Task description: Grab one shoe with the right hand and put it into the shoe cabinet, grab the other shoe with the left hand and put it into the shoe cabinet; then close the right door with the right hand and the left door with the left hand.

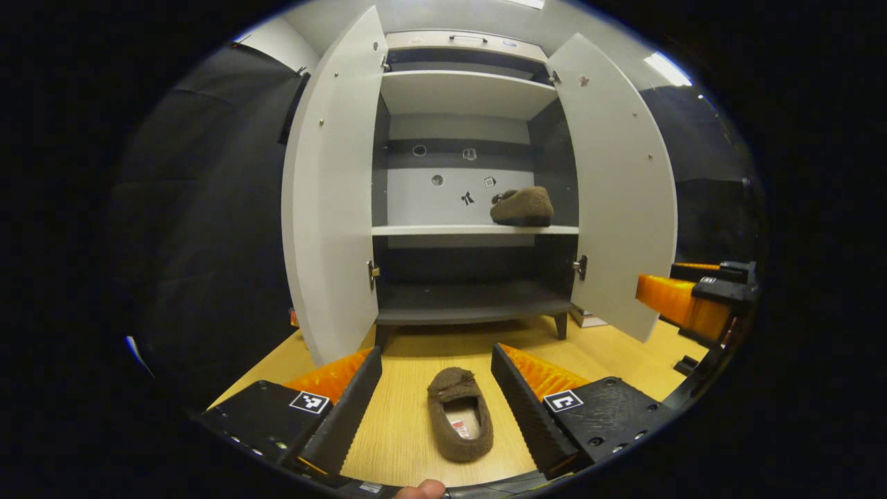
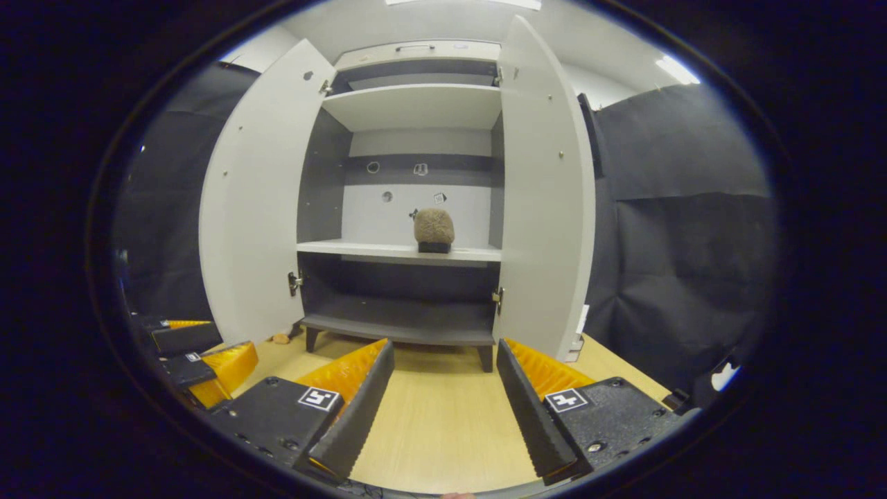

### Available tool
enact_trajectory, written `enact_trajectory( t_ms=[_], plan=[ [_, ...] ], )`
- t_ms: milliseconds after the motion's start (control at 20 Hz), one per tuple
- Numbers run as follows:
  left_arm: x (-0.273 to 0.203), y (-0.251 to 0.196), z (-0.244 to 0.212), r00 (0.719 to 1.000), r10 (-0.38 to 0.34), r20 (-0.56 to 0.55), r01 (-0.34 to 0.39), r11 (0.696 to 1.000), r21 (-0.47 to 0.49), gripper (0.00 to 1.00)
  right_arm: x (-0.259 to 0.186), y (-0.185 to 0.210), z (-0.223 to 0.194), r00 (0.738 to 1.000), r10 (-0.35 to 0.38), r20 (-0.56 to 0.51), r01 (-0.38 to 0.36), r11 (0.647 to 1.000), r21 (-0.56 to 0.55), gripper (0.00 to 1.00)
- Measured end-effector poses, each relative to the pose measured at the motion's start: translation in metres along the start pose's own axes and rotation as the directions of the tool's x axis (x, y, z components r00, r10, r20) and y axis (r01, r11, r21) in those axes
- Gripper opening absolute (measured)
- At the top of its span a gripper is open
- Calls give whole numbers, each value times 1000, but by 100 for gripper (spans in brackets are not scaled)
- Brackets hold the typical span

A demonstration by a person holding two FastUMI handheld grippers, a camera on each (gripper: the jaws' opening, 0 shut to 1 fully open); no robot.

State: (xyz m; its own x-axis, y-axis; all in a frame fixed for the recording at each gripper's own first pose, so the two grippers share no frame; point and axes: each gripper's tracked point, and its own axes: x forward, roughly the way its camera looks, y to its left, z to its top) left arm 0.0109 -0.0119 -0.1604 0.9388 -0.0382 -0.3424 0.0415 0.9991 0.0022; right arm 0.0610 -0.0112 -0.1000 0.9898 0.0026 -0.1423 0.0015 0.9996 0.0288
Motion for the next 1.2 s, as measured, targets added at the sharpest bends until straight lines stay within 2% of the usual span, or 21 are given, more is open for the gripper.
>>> enact_trajectory(
  t_ms=[200,450,600,700,850,1050,1150,1200],
  plan=[
    [20,4,-53,987,-2,-164,3,1000,4,96,0,-7,4,1000,-4,6,4,1000,0,93],
    [44,7,-129,912,-42,-409,-22,988,-150,97,-1,-12,2,1000,-4,-4,4,1000,9,93],
    [56,8,-151,876,-32,-481,-50,986,-157,96,-1,-15,-3,1000,-9,-24,9,1000,0,93],
    [63,9,-159,859,-51,-510,-43,984,-171,97,0,-18,-6,999,-16,-33,16,1000,-4,93],
    [65,2,-160,847,-81,-526,-25,981,-192,98,2,-22,-9,999,-26,-46,26,1000,-2,93],
    [83,-9,-166,842,-145,-520,3,964,-265,94,7,-25,-10,998,-35,-52,34,999,-6,93],
    [89,-12,-163,851,-159,-501,11,958,-286,88,10,-25,-11,998,-36,-55,36,999,-7,93],
    [91,-13,-164,851,-162,-499,13,957,-289,82,11,-25,-12,998,-36,-59,35,999,-9,93]
  ],
)
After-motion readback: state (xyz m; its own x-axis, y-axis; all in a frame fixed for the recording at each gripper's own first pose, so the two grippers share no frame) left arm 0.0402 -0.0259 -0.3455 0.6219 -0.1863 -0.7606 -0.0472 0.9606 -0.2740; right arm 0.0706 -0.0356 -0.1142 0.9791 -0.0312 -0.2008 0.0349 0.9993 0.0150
